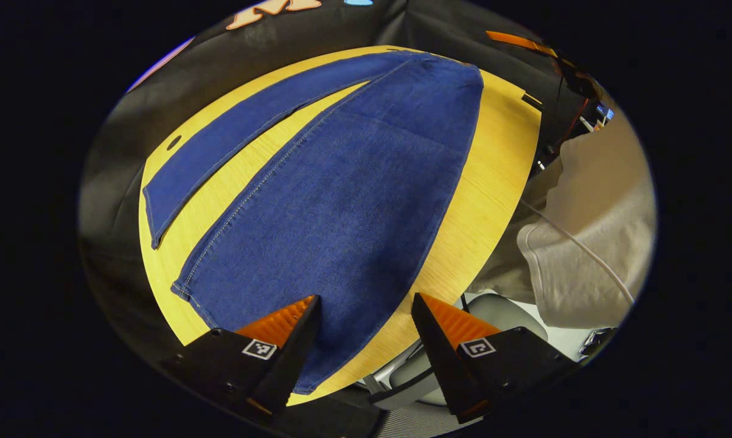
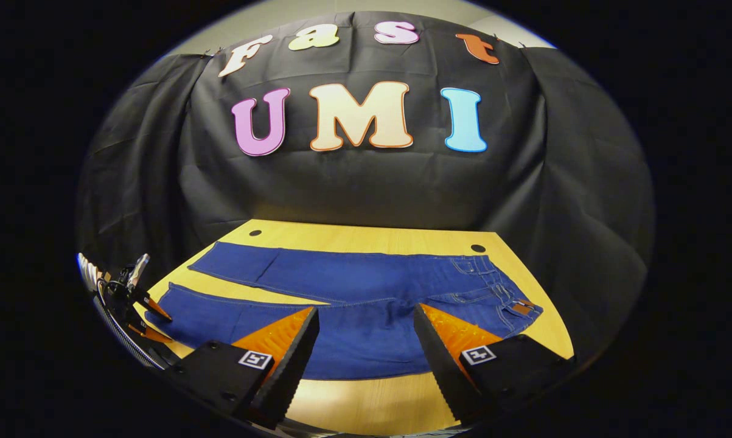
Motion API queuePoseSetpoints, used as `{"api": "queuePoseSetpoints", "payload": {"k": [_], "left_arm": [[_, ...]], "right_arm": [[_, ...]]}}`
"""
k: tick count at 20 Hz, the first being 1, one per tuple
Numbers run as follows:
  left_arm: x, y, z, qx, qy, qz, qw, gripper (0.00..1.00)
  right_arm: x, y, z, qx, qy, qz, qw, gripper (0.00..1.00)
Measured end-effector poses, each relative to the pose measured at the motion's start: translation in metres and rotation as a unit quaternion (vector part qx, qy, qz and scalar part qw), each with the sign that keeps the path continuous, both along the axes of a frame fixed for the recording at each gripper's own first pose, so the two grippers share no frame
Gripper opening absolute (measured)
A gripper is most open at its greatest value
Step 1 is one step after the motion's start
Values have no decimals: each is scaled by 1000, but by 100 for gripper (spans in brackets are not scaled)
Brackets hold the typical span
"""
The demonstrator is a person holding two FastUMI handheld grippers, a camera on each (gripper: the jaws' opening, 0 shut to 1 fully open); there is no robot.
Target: Grasp the waist and the cuffs of the jeans and fold them to make the two legs overlap; first hold the waist and fold one-third of the jeans toward the cuffs, then hold the cuffs and fold the remaining one-third in the same direction to finish folding.
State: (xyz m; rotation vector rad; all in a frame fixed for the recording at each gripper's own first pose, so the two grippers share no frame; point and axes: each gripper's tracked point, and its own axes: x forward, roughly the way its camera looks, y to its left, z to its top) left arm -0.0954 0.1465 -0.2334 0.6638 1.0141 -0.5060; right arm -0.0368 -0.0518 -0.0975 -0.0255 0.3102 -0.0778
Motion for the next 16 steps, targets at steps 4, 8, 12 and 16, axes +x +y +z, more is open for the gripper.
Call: {"api": "queuePoseSetpoints", "payload": {"k": [4,8,12,16], "left_arm": [[3,5,3,24,18,-16,999,79],[17,16,11,41,15,-16,999,36],[20,19,13,36,15,-16,999,0],[20,17,14,6,24,1,1000,0]], "right_arm": [[5,7,-6,15,7,13,1000,95],[4,8,-6,6,13,21,1000,97],[5,6,-8,9,18,24,1000,97],[5,0,-22,-39,50,61,996,94]]}}
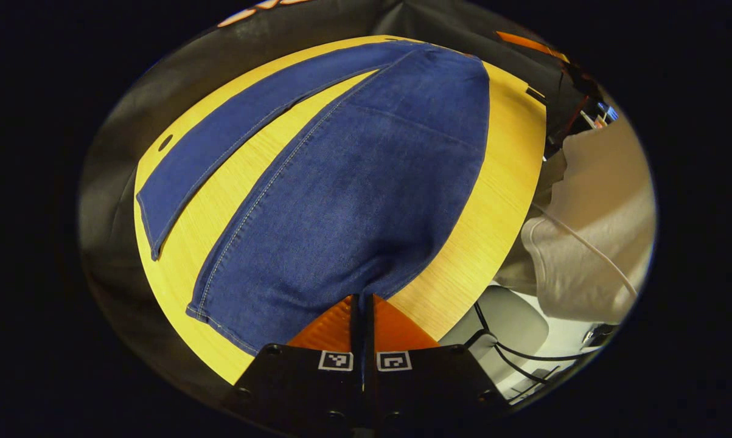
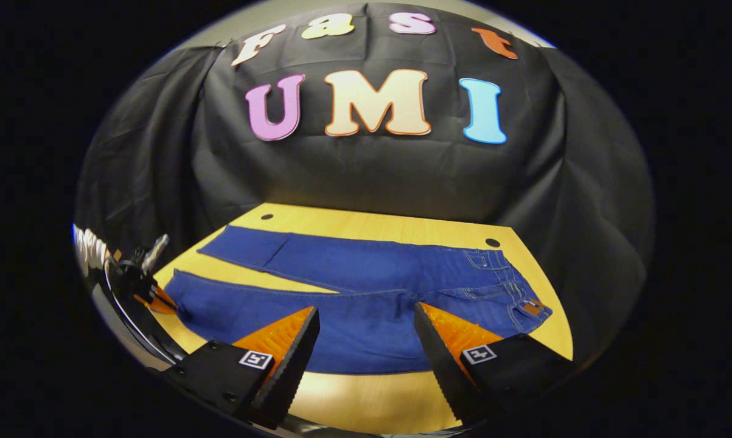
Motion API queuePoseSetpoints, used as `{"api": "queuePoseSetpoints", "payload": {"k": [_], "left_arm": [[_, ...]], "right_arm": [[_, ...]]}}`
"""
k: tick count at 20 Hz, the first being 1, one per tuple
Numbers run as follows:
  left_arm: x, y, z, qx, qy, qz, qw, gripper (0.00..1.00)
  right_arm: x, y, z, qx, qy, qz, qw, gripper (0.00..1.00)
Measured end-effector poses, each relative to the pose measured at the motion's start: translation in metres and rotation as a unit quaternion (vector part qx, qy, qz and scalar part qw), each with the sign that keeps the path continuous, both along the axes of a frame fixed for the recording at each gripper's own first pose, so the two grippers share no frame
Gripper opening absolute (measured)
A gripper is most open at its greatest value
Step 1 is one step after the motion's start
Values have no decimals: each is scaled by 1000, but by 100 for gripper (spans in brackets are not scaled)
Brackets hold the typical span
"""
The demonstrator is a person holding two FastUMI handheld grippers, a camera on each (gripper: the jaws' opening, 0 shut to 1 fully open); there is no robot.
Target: Grasp the waist and the cuffs of the jeans and fold them to make the two legs overlap; first hold the waist and fold one-third of the jeans toward the cuffs, then hold the cuffs and fold the remaining one-third in the same direction to finish folding.
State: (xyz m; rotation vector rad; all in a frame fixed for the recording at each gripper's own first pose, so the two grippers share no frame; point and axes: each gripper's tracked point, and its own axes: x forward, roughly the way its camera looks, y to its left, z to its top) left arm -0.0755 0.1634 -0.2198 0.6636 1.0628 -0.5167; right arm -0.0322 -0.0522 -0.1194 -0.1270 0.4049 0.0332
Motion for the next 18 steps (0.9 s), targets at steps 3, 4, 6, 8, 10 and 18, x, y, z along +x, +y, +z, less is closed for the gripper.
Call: {"api": "queuePoseSetpoints", "payload": {"k": [3,4,6,8,10,18], "left_arm": [[1,-1,0,-13,8,11,1000,0],[0,0,0,-18,12,19,1000,0],[1,-1,0,-27,19,33,999,0],[1,-1,0,-28,22,44,998,0],[2,-1,-1,-19,16,52,998,0],[4,2,-2,29,9,81,996,0]], "right_arm": [[-3,-16,-24,-35,42,41,998,96],[-5,-24,-31,-47,59,51,996,97],[-5,-43,-48,-67,97,72,990,99],[0,-60,-59,-95,124,93,983,99],[2,-80,-76,-116,157,119,973,99],[6,-147,-152,-169,291,188,923,100]]}}
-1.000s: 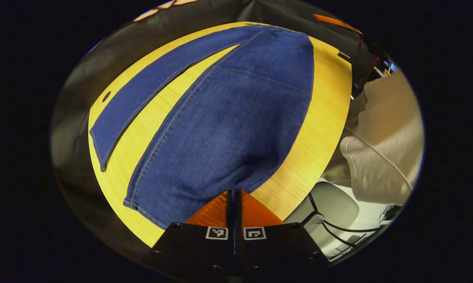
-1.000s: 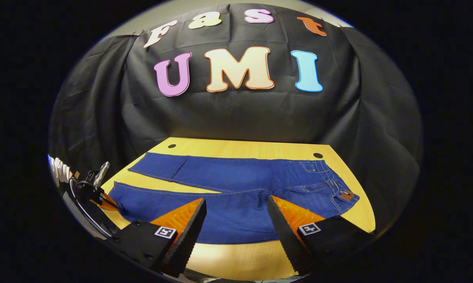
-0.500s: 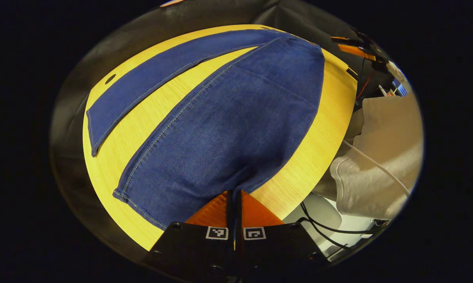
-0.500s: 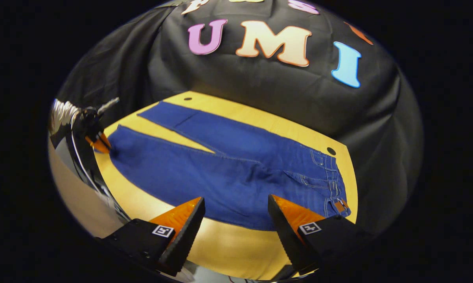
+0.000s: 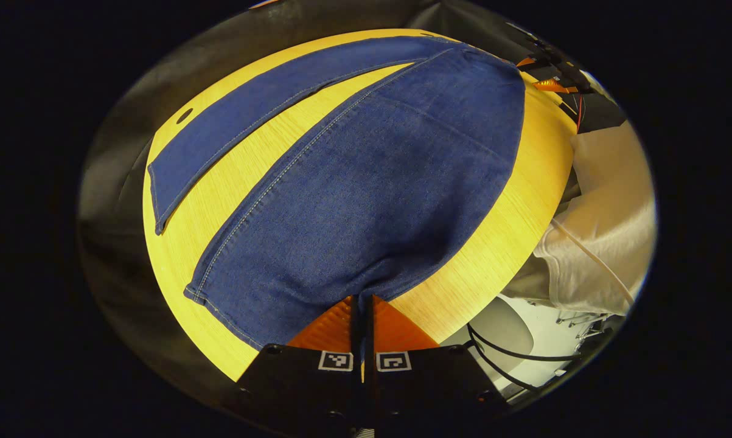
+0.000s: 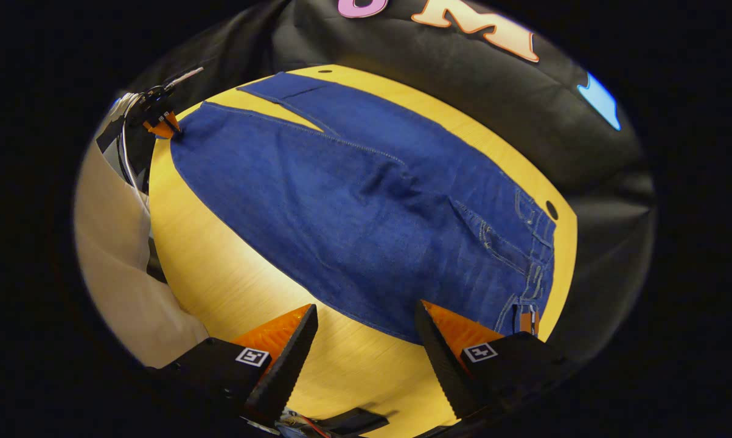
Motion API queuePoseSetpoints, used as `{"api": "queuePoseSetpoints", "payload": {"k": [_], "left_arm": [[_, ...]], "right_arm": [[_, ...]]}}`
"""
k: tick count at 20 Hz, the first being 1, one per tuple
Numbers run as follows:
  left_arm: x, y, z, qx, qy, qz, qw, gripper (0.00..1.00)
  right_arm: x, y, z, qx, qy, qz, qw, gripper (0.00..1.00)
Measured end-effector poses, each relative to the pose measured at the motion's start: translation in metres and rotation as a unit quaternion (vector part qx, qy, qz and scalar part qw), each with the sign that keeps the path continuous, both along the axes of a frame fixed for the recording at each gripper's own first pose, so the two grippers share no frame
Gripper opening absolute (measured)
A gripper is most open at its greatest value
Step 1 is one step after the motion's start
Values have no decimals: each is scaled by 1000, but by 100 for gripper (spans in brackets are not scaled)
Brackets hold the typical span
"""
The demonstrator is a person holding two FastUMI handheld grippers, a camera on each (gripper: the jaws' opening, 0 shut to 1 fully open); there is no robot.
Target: Grasp the waist and the cuffs of the jeans and fold them to make the two legs overlap; first hold the waist and fold one-third of the jeans toward the cuffs, then hold the cuffs and fold the remaining one-third in the same direction to finish folding.
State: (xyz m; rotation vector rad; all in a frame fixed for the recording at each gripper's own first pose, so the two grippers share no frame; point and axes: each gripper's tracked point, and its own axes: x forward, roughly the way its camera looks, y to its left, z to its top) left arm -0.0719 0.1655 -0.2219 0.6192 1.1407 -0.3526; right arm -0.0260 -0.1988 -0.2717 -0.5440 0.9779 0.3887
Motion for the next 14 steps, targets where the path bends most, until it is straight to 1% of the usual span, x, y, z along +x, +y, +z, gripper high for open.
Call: {"api": "queuePoseSetpoints", "payload": {"k": [3,5,7,12,14], "left_arm": [[1,-1,0,0,4,7,1000,0],[2,-1,-1,0,9,12,1000,0],[2,-1,-1,2,12,14,1000,0],[2,-1,-1,2,13,15,1000,0],[3,-1,-1,0,13,20,1000,0]], "right_arm": [[0,-11,-18,-11,36,2,999,99],[2,-10,-20,7,51,-7,999,100],[0,-11,-24,25,71,-15,997,98],[2,-12,-24,28,70,-5,997,98],[1,-11,-23,27,70,-11,997,96]]}}
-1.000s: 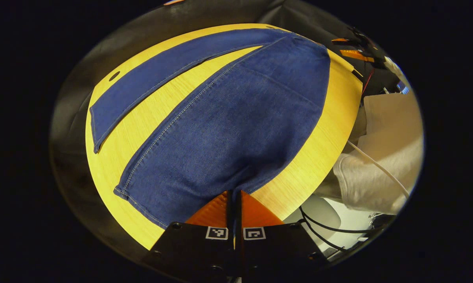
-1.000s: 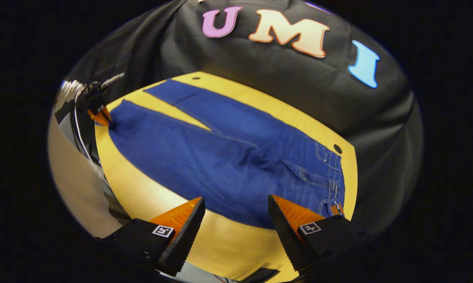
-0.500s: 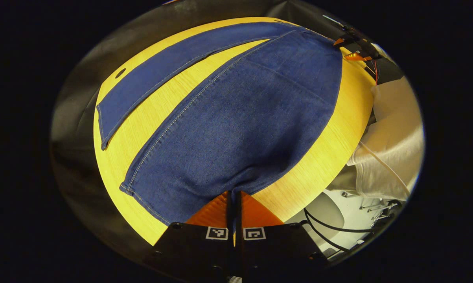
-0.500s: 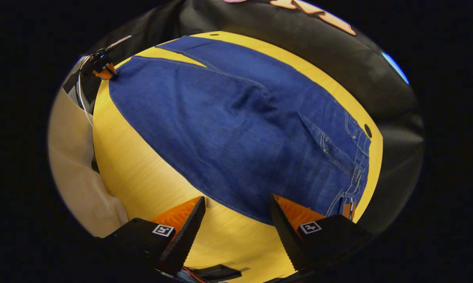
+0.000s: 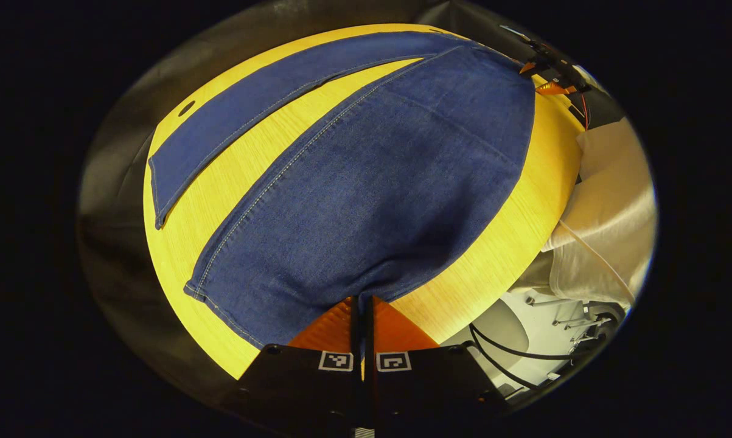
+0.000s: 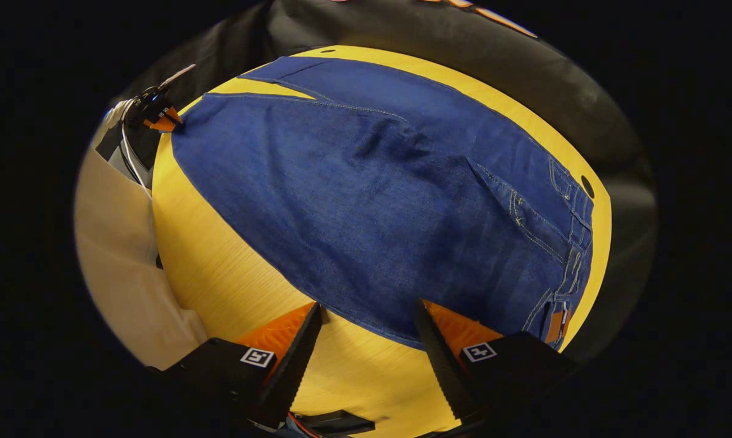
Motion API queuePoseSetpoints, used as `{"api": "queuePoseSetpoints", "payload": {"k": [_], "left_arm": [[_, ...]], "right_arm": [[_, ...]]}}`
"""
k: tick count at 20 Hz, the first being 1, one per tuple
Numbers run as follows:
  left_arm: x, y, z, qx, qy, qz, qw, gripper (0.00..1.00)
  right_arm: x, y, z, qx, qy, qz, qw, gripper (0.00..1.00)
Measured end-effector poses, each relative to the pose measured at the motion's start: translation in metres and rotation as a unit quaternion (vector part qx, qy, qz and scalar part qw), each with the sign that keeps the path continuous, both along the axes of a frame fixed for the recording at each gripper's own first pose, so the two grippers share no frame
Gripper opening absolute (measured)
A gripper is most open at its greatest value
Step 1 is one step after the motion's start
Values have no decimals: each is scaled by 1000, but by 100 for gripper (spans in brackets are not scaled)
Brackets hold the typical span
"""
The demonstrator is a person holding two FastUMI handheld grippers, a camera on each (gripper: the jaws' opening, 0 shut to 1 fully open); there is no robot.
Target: Grasp the waist and the cuffs of the jeans and fold them to make the two legs overlap; first hold the waist and fold one-third of the jeans toward the cuffs, then hold the cuffs and fold the remaining one-third in the same direction to finish folding.
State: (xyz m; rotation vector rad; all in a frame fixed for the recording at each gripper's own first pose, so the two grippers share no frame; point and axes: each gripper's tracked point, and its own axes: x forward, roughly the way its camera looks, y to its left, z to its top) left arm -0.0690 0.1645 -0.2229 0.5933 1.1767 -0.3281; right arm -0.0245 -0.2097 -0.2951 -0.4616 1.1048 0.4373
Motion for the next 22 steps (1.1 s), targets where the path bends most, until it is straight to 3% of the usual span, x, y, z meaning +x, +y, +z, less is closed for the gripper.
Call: {"api": "queuePoseSetpoints", "payload": {"k": [4,7,10,11,12,16,20,22], "left_arm": [[0,0,-1,1,1,-6,1000,0],[2,0,-1,0,-6,-8,1000,0],[2,1,-1,3,-19,-10,1000,0],[2,2,-1,1,-26,-2,1000,0],[3,2,0,-5,-34,9,999,0],[13,7,4,-22,-109,72,991,0],[34,12,36,-28,-217,168,961,0],[55,19,80,-8,-294,189,937,0]], "right_arm": [[11,-2,4,2,-16,14,1000,65],[14,1,6,-9,-17,1,1000,12],[14,1,7,-10,-21,-9,1000,7],[14,1,7,-12,-27,-12,999,11],[15,1,7,-13,-33,-17,999,7],[14,-1,9,-15,-19,-92,995,3],[20,-4,15,-9,-64,-149,987,3],[29,5,29,24,-88,-189,978,3]]}}
